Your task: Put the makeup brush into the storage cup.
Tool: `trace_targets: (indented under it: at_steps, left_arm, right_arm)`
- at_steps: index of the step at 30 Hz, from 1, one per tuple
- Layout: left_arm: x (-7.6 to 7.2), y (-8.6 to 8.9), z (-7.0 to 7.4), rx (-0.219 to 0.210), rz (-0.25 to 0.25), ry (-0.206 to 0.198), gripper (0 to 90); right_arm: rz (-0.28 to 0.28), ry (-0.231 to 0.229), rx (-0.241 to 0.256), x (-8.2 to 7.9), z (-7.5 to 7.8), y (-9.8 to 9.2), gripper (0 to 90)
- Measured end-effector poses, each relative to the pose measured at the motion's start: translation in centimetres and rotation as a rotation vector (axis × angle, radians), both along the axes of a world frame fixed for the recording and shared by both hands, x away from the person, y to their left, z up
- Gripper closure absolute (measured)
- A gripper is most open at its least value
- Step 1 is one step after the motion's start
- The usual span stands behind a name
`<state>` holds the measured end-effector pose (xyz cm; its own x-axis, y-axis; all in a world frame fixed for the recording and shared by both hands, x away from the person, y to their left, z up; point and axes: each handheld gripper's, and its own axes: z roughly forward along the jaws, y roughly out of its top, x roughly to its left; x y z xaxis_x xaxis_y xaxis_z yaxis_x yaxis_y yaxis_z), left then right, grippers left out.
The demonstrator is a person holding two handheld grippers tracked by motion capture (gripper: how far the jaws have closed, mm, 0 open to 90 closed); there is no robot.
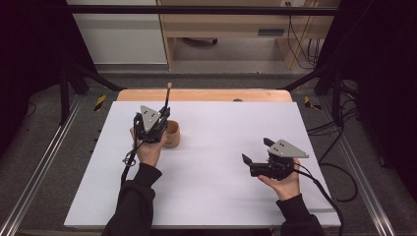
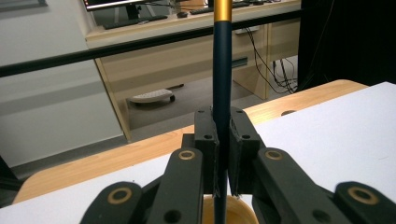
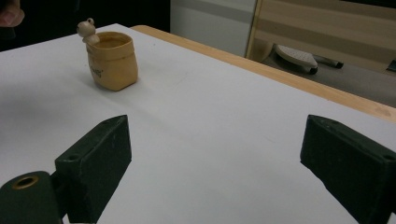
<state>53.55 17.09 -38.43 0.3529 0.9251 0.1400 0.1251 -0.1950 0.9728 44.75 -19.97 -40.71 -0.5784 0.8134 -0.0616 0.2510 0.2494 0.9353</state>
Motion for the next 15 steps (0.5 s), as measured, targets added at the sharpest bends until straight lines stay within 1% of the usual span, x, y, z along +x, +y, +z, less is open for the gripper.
trace_targets:
  at_steps: [2,6,9,15]
  left_arm:
    - [0.3,-0.1,-0.2,-0.008,0.002,0.003,83.4]
    - [0.9,-0.3,-0.7,-0.004,0.008,0.011,83.4]
    - [1.2,-0.4,-1.1,-0.012,0.007,0.014,83.4]
    - [1.9,-0.9,-1.8,-0.009,0.01,0.029,83.4]
  right_arm:
    - [-0.003,0.002,0.002,0.0,0.0,-0.1,8.9]
    - [-0.004,-0.001,0.011,0.0,0.0,-0.3,9.0]
    - [-0.002,-0.002,0.009,0.0,0.1,-0.4,9.0]
    - [-0.001,-0.003,0.01,0.1,0.1,-0.5,8.9]
